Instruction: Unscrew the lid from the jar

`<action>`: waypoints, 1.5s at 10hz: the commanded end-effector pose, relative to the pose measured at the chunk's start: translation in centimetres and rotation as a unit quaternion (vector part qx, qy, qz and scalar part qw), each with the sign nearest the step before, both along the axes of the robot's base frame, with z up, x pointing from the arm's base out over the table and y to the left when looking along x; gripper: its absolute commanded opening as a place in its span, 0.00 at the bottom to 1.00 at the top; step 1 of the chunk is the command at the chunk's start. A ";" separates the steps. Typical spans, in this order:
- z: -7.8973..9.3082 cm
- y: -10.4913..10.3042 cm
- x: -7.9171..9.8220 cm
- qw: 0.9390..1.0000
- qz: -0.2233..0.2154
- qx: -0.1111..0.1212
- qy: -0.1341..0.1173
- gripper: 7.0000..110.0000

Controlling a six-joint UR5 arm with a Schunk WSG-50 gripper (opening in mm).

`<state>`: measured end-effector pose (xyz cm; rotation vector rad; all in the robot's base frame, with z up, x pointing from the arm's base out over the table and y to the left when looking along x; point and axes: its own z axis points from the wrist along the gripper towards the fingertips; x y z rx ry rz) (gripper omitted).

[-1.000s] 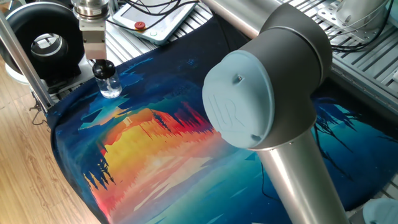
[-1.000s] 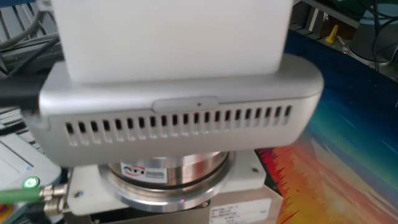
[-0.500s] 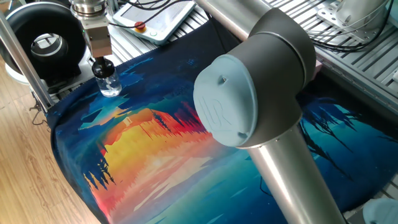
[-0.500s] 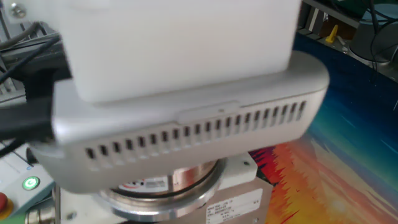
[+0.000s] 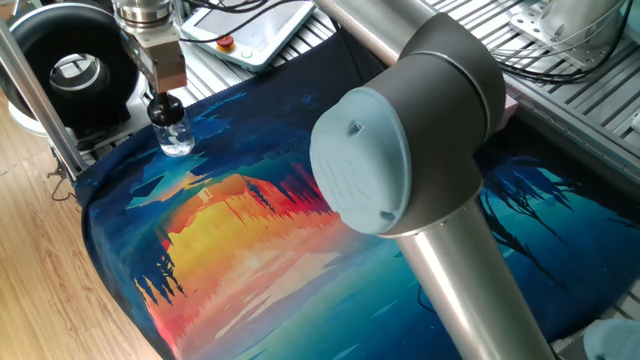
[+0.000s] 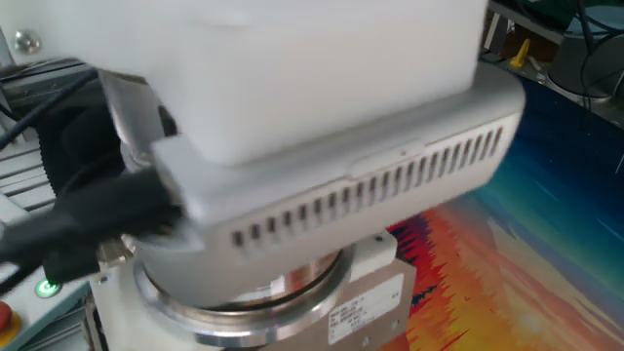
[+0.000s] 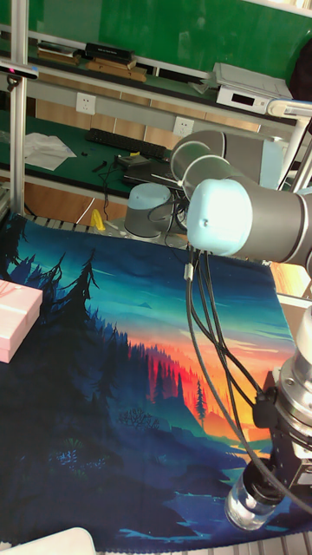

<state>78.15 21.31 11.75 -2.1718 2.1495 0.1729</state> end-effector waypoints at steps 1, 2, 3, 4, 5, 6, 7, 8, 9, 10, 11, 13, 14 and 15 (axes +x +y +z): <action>0.6 0.3 -0.2 0.999 0.048 -0.008 0.008 0.36; 0.4 0.5 -0.3 0.999 0.044 0.000 0.007 0.36; 0.2 0.8 -0.4 0.999 0.041 0.012 0.006 0.36; 0.2 0.7 -0.4 0.999 0.043 0.011 0.006 0.36; 0.3 0.6 -0.3 0.999 0.047 0.008 0.005 0.36; 0.4 0.4 -0.3 0.999 0.049 0.002 0.007 0.36; 0.5 0.1 -0.2 0.999 0.052 -0.005 0.007 0.36; 0.7 -0.1 -0.2 0.999 0.047 -0.008 0.008 0.36; 1.1 -0.3 0.1 0.999 0.039 -0.010 0.009 0.36; 1.5 -0.5 0.5 1.000 0.024 -0.008 0.005 0.36; 1.6 -0.7 0.8 1.000 0.006 -0.007 0.003 0.36; 1.3 -1.8 1.0 0.997 -0.076 -0.010 0.003 0.36; 1.0 -1.5 0.7 0.993 -0.119 0.008 0.010 0.36; 1.0 -1.0 0.1 0.987 -0.155 0.023 0.024 0.57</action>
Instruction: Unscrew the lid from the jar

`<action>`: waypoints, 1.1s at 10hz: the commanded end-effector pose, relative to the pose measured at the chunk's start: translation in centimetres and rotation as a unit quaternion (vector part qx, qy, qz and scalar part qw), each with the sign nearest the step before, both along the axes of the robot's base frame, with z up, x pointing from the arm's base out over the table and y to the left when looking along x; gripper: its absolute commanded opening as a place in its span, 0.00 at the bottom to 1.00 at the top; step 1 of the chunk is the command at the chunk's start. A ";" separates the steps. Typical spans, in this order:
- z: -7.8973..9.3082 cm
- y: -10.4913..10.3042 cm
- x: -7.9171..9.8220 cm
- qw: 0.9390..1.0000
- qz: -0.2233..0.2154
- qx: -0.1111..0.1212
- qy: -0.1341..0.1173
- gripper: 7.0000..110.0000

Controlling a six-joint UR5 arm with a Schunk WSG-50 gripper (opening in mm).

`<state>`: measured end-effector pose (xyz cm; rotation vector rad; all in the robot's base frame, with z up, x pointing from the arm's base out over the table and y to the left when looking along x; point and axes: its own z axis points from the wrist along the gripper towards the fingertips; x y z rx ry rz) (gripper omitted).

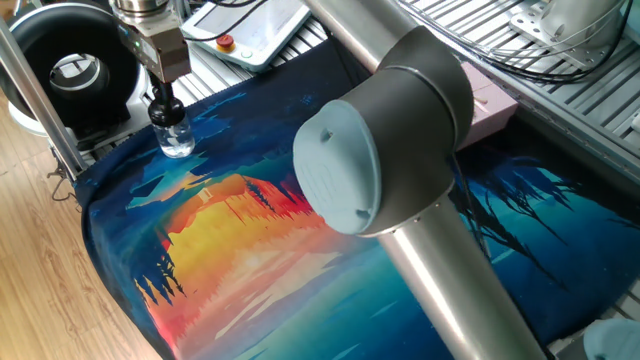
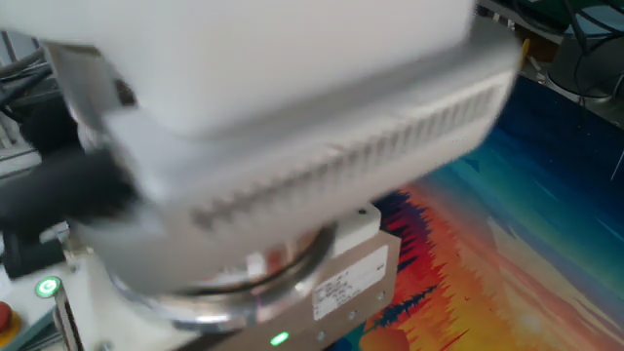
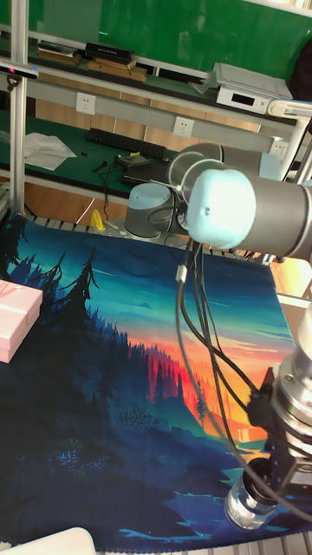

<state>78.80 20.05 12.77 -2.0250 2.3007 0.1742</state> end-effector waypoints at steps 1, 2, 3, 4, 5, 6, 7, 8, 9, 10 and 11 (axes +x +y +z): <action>0.1 0.0 -0.6 0.994 -0.110 0.023 0.015 0.57; 0.1 -0.4 -0.7 0.990 -0.138 0.021 0.013 0.57; 0.2 0.3 -1.1 0.984 -0.169 0.044 0.022 0.57; 0.1 0.4 -1.1 0.973 -0.220 0.061 0.021 0.57; 0.3 1.5 -1.0 0.957 -0.273 0.094 0.029 0.57; 0.6 1.3 -0.4 0.946 -0.309 0.097 0.015 0.36; 0.8 0.2 -0.2 0.936 -0.343 0.077 -0.002 0.36; 1.1 0.3 -0.4 0.928 -0.365 0.076 -0.003 0.36; 1.2 0.2 -0.5 0.926 -0.370 0.072 -0.007 0.36; 1.3 0.0 -0.5 0.923 -0.378 0.067 -0.012 0.36; 1.1 0.4 -0.7 0.919 -0.387 0.068 -0.013 0.36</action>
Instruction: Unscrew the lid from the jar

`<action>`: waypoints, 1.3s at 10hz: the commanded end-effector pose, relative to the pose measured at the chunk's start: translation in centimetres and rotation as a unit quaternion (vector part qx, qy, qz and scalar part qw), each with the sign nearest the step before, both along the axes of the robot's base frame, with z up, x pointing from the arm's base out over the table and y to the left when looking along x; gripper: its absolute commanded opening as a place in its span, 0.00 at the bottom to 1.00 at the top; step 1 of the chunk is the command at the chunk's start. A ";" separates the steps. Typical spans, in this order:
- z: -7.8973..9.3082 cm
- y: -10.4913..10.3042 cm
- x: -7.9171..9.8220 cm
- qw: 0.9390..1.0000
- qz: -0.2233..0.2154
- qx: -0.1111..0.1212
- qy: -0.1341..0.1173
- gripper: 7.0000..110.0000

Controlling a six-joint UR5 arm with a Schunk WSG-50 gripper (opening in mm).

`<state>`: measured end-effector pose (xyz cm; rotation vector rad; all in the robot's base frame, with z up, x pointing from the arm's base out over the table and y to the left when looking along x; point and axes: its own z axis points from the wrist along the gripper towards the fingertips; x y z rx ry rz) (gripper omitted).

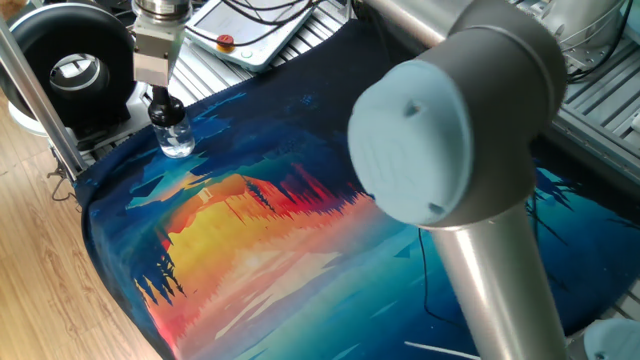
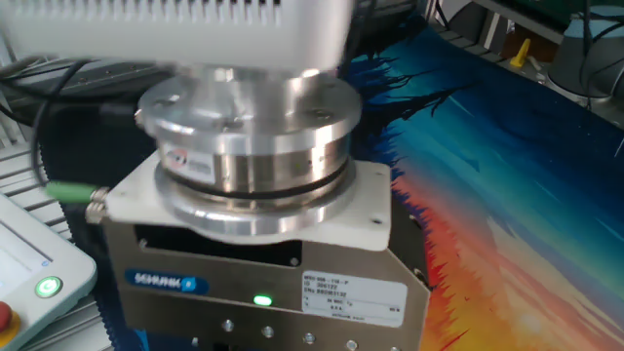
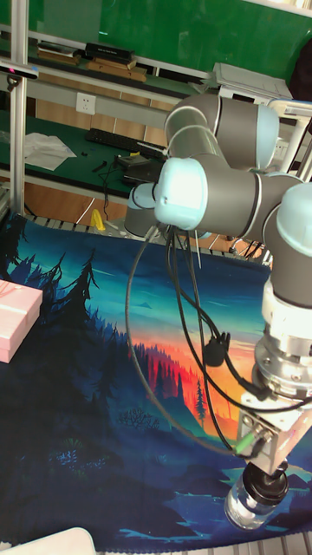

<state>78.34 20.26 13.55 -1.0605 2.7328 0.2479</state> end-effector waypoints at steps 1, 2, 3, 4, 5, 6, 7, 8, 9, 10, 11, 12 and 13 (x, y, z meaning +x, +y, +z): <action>0.0 0.5 -0.3 0.999 -0.053 0.001 -0.008 0.36; -0.5 0.7 -0.4 0.998 -0.056 -0.003 -0.011 0.36; -0.8 0.7 -0.2 0.998 -0.060 -0.009 -0.015 0.36; -0.8 0.7 0.0 0.997 -0.071 -0.011 -0.020 0.36; -0.9 0.4 0.4 0.996 -0.086 -0.017 -0.024 0.36; -0.9 0.3 0.7 0.995 -0.097 -0.020 -0.030 0.36; -0.9 0.3 0.8 0.994 -0.105 -0.020 -0.034 0.36; -1.2 0.2 0.8 0.992 -0.118 -0.023 -0.038 0.36; -1.4 0.5 0.9 0.990 -0.134 -0.022 -0.041 0.36; -1.5 0.6 0.8 0.988 -0.145 -0.024 -0.042 0.36; -1.5 0.5 0.7 0.988 -0.148 -0.027 -0.043 0.36; -1.5 0.4 0.7 0.987 -0.149 -0.029 -0.044 0.36; -1.5 0.6 0.7 0.987 -0.152 -0.027 -0.043 0.36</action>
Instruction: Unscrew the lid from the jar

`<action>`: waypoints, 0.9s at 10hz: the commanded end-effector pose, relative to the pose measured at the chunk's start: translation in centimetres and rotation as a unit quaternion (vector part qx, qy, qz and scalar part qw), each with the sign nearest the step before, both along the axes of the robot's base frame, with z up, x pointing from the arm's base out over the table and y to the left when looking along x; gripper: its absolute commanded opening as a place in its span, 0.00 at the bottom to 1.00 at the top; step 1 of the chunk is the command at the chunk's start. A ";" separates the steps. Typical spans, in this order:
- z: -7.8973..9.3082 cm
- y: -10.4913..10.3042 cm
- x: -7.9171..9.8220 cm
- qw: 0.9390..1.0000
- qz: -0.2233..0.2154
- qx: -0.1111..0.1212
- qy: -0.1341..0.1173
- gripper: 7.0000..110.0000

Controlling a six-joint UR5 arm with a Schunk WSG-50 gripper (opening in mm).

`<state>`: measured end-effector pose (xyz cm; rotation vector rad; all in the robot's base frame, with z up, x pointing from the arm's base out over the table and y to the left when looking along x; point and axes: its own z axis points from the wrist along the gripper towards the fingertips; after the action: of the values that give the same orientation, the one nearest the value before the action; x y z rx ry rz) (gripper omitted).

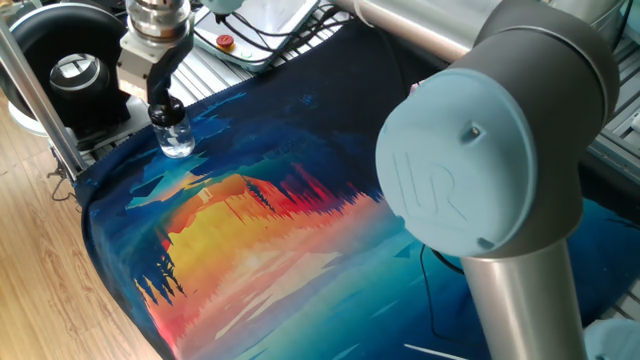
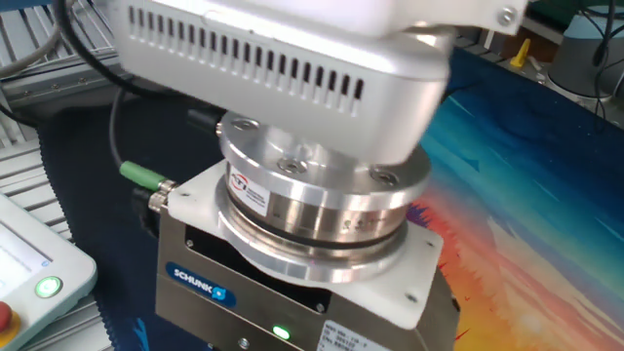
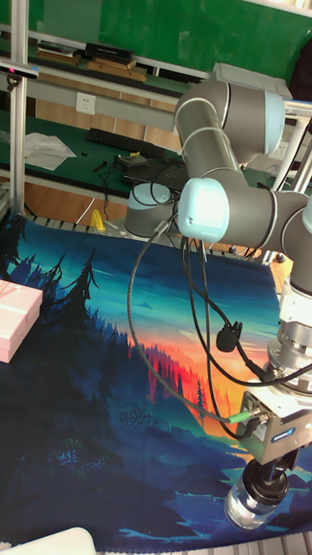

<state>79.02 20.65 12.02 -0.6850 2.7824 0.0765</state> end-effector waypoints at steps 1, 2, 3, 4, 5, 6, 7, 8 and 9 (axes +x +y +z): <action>-0.1 0.3 -0.2 1.000 -0.019 0.005 -0.001 0.15; -0.2 0.4 -0.4 1.000 -0.023 0.005 0.003 0.15; -0.4 0.4 -0.7 0.999 -0.031 0.007 0.011 0.15; -0.4 0.4 -0.9 0.999 -0.035 0.008 0.016 0.15; -0.5 0.3 -1.1 0.999 -0.038 0.007 0.019 0.15; -0.4 0.4 -1.1 0.999 -0.038 0.007 0.021 0.15; -0.4 0.5 -1.1 0.999 -0.031 0.009 0.021 0.15; -0.4 0.5 -1.1 1.000 -0.012 0.010 0.024 0.15; -0.3 0.2 -1.3 1.000 0.005 0.006 0.031 0.15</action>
<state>77.99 20.92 11.53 -0.6419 2.8305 0.0891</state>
